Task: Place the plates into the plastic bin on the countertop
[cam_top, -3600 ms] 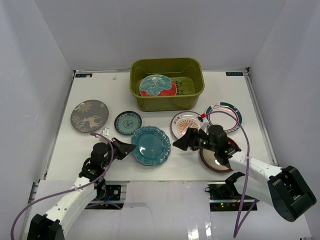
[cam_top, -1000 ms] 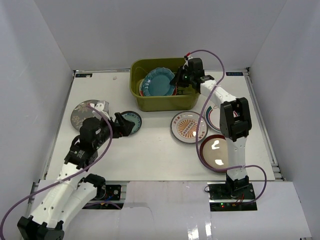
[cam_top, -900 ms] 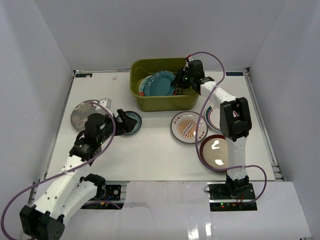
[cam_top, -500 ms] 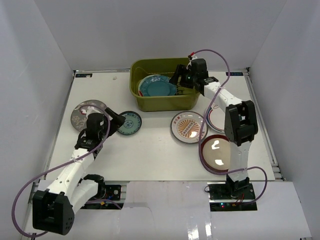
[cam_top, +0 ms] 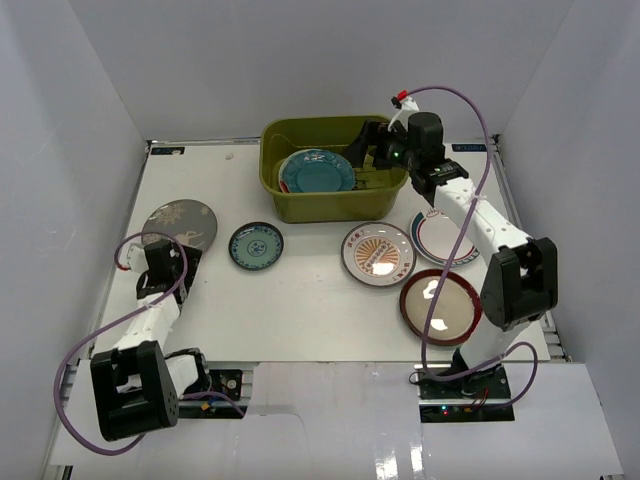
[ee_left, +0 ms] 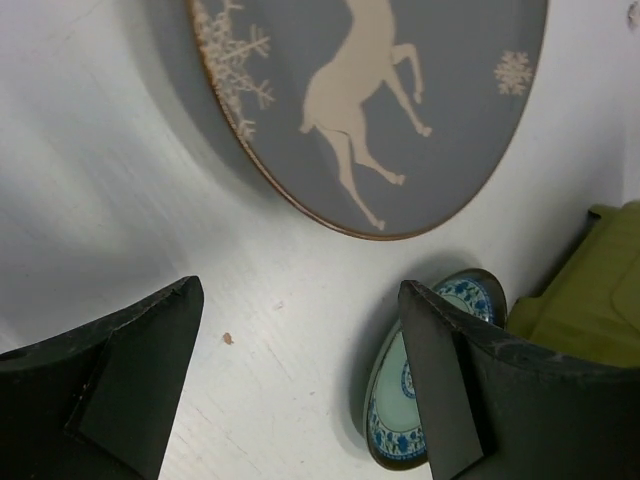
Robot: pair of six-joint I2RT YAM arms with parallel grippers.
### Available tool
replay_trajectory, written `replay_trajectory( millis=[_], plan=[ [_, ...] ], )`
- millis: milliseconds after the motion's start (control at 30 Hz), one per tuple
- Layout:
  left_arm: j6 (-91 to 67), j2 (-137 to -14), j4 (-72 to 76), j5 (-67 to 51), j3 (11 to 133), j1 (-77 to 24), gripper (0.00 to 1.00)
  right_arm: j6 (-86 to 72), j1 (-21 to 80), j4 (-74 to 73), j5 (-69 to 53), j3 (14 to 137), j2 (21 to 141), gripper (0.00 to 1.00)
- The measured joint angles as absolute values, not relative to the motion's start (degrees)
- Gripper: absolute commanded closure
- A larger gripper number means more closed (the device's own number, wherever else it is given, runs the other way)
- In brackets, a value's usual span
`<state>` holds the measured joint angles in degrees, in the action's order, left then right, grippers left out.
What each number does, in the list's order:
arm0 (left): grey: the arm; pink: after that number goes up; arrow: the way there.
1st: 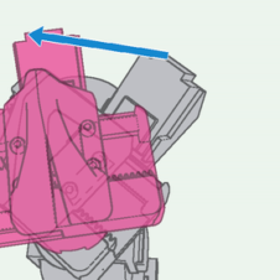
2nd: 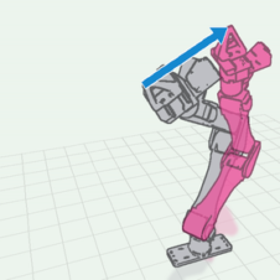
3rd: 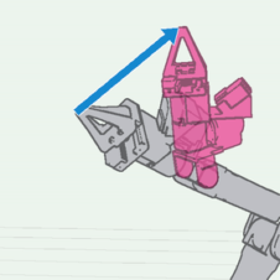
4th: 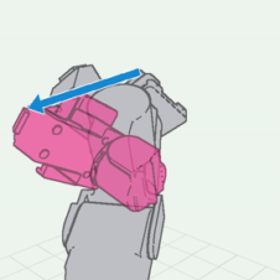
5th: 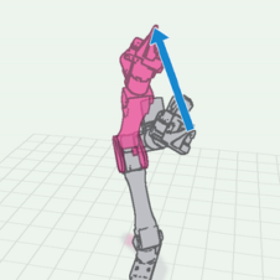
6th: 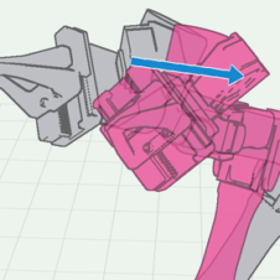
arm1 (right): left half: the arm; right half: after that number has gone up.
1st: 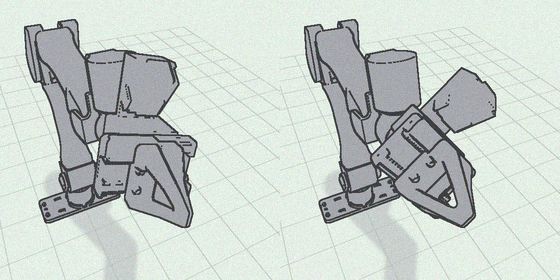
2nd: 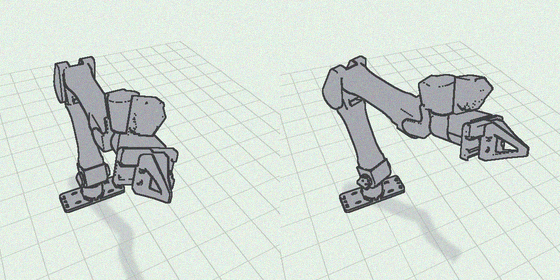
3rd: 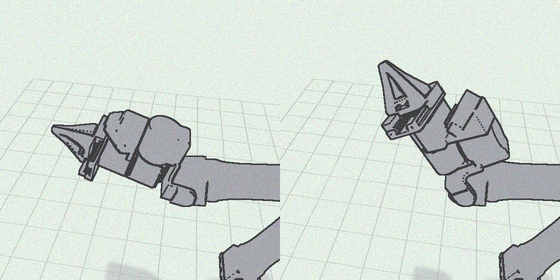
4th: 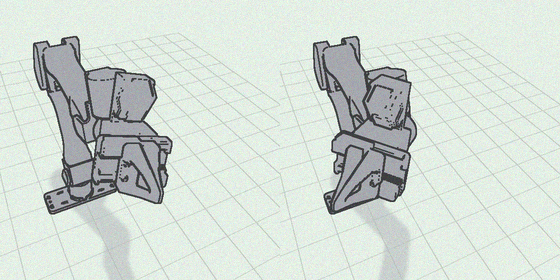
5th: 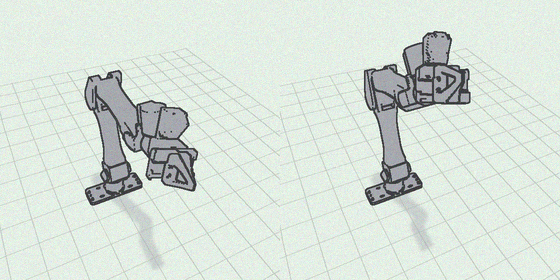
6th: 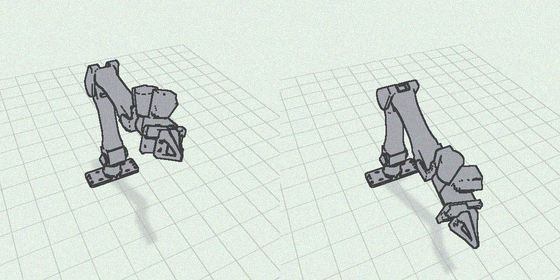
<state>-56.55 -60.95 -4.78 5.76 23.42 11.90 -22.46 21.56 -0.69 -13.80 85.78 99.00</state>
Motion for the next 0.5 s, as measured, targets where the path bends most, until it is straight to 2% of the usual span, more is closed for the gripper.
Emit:
replay_trajectory(
  millis=[233,367,500],
  plan=[
    [-62.8,-67.2,2.0,7.4,21.3,12.6,0.21,-24.0,21.6,7.7,-22.3,73.0,87.5,0.12],
    [-65.6,-72.2,8.1,8.2,21.8,12.8,0.28,-28.3,22.0,14.6,-28.2,65.2,82.7,0.13],
    [-67.7,-76.5,12.1,8.4,22.7,13.2,0.44,-30.9,23.3,19.1,-31.3,56.8,78.5,0.13]
  ],
)
